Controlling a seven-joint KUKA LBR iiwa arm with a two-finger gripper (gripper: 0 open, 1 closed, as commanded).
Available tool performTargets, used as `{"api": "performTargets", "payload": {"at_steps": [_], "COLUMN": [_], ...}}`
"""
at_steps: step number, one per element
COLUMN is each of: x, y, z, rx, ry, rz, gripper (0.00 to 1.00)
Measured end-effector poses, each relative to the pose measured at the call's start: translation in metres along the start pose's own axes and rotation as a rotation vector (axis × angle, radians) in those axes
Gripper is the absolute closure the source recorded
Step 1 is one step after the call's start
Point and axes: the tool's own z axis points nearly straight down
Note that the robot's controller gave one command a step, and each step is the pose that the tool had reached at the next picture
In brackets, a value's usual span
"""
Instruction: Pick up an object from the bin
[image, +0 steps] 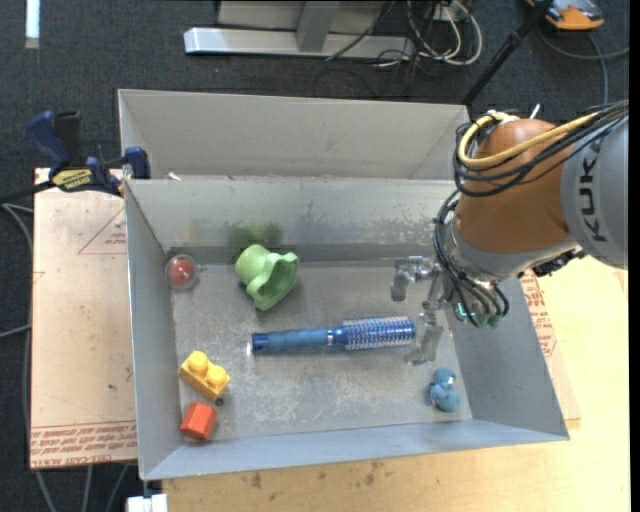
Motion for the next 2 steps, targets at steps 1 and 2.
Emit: {"api": "performTargets", "payload": {"at_steps": [1,2], "x": [-0.0179,-0.0184], "y": [0.0026,0.0026], "z": [0.1263,0.1227], "rx": [0.000,0.001], "ry": [-0.004,-0.007], "rz": [-0.038,-0.039], "gripper": [0.00,1.00]}}
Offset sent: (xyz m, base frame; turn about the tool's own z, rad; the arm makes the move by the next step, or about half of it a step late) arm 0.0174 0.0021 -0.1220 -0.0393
